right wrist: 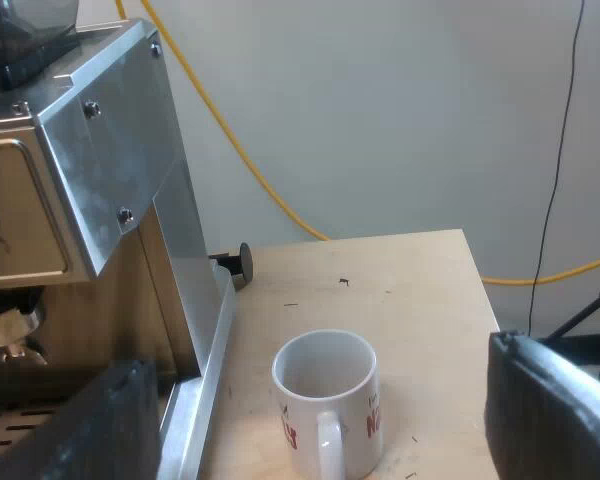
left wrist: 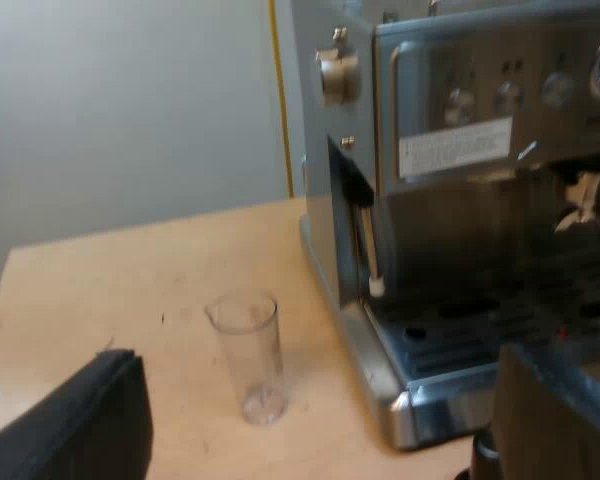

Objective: Pour the beans into the coffee machine

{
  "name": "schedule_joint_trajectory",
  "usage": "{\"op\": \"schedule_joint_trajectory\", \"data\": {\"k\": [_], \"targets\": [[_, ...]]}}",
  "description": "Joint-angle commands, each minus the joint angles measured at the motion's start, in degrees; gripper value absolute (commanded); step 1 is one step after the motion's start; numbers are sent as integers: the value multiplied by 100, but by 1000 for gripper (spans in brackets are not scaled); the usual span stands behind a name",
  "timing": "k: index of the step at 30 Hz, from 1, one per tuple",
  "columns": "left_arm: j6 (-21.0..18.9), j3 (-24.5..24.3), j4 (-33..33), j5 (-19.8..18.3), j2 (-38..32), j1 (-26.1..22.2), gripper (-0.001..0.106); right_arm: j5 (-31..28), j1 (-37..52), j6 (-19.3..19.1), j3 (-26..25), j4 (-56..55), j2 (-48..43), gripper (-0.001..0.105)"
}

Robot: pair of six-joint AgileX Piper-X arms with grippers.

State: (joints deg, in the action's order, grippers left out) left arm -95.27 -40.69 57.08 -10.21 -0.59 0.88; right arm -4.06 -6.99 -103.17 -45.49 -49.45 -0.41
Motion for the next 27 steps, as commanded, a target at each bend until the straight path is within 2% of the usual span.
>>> {"op": "schedule_joint_trajectory", "data": {"k": [1,7,12,18,25,27], "targets": [[-1,279,-235,147,-238,27,72,140,15,-45,127,38,-274,69],[-1,766,-760,147,-238,27,72,534,15,-45,667,38,-274,69],[-1,1010,-801,147,-238,27,72,643,15,-45,1022,38,-274,69],[43,1049,-669,147,-238,27,72,743,15,-45,1289,38,-272,69],[87,1093,133,208,-238,27,72,780,15,-45,1492,-167,-262,69],[87,1139,101,197,-238,27,72,780,15,-45,1494,-365,-262,69]]}}
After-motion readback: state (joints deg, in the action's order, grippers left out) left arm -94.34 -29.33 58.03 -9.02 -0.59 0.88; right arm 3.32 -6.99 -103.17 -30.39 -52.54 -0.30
